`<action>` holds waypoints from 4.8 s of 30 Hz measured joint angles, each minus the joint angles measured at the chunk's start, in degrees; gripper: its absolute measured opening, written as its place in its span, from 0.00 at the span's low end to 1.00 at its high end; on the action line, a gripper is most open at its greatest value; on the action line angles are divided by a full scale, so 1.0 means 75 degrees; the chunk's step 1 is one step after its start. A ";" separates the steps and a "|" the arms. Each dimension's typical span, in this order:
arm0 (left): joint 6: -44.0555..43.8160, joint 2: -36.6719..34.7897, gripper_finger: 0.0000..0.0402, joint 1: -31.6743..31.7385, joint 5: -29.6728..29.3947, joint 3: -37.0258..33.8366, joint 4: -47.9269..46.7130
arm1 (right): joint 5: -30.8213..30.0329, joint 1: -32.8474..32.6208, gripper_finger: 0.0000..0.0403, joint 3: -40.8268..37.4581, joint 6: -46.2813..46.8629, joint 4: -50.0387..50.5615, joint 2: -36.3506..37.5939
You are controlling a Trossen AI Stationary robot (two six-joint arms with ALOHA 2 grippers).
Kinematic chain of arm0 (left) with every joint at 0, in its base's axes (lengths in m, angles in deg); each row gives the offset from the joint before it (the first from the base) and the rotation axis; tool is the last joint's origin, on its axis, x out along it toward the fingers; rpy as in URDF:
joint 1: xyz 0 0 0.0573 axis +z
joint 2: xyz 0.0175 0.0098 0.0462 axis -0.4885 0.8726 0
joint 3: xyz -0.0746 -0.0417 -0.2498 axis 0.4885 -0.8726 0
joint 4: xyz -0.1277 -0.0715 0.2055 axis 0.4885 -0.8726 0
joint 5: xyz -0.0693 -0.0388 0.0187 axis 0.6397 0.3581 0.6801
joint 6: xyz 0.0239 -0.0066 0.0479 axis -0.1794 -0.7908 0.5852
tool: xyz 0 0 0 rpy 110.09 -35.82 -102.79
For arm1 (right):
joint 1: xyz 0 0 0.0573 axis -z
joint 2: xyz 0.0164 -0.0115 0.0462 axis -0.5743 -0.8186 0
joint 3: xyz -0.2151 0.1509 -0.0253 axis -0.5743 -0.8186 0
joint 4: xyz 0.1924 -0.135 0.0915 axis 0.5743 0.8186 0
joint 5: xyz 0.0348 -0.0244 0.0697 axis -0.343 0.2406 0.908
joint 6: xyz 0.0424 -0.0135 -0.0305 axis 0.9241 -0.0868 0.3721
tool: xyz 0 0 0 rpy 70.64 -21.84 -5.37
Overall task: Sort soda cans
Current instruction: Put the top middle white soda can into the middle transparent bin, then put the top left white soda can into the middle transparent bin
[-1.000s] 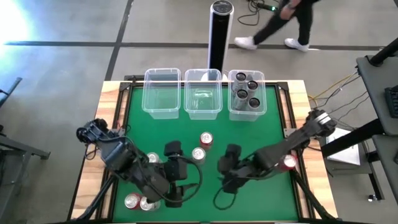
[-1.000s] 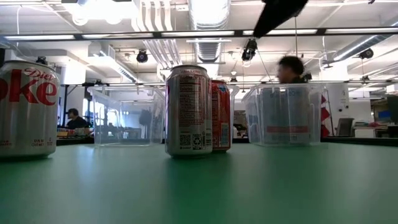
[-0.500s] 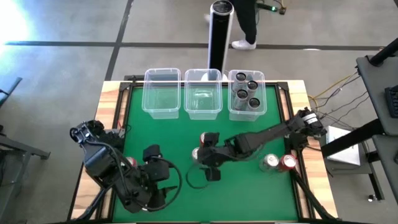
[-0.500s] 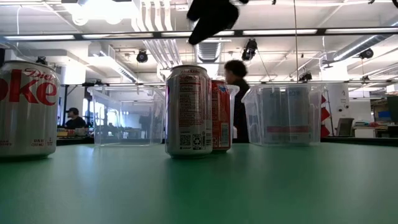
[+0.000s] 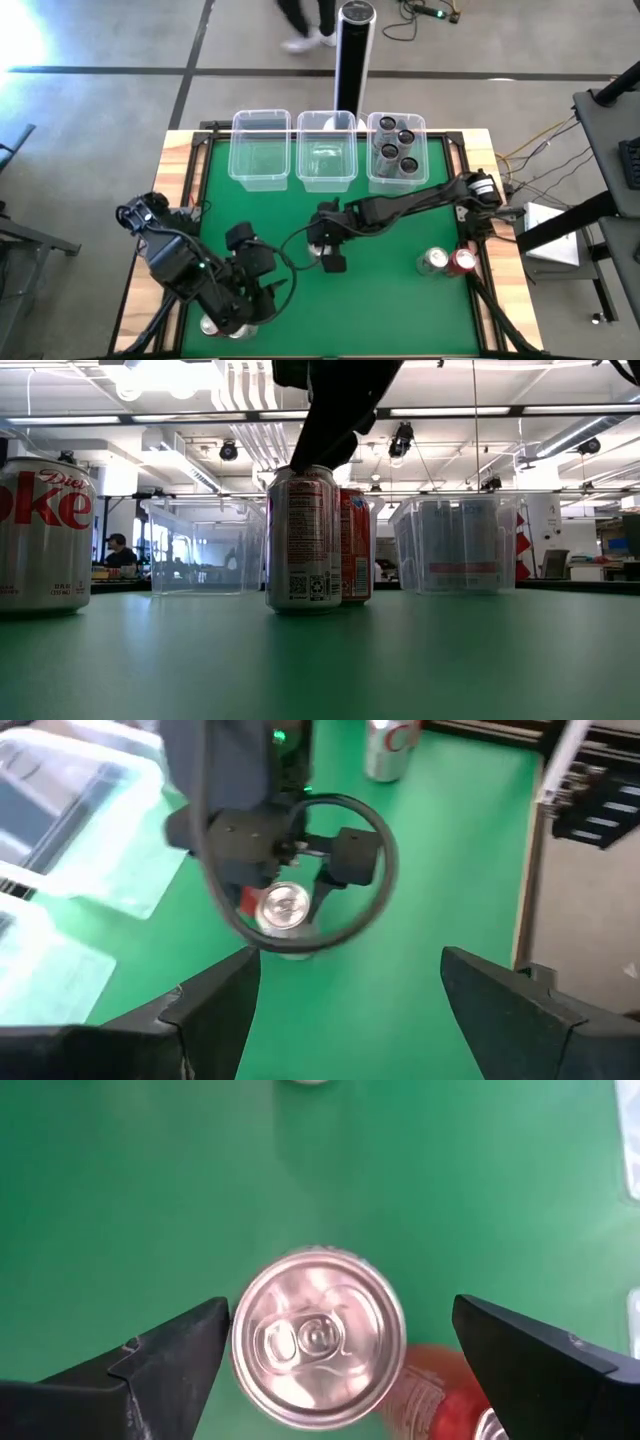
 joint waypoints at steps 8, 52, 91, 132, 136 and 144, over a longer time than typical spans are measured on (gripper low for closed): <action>0.0504 0.0000 0.73 0.0462 0.0003 -0.0037 0.0009 | 0.0432 0.0055 0.94 -0.0014 -0.0023 -0.0120 -0.0322; 0.0943 -0.1157 0.73 0.0760 -0.2895 -0.0028 0.0012 | -0.0825 0.3296 0.73 0.2990 -0.2155 0.2054 0.0837; 0.3572 -0.2812 0.74 0.2343 -0.1313 -0.0034 0.0012 | 0.1140 0.4786 0.84 0.1222 -0.2140 0.1074 -0.1052; 0.2402 -0.4050 0.82 0.1694 0.5839 -0.7913 0.1473 | 0.0367 0.3819 0.93 0.2219 -0.1062 0.2152 0.2521; 0.2291 -0.4092 0.82 0.1696 0.5821 -0.8758 0.1839 | 0.0318 0.3748 0.93 0.2219 -0.0962 0.2154 0.2491; 0.2461 -0.4112 0.77 0.1696 0.5481 -1.0028 0.2613 | 0.0007 0.3728 0.93 0.2219 -0.0850 0.2173 0.2434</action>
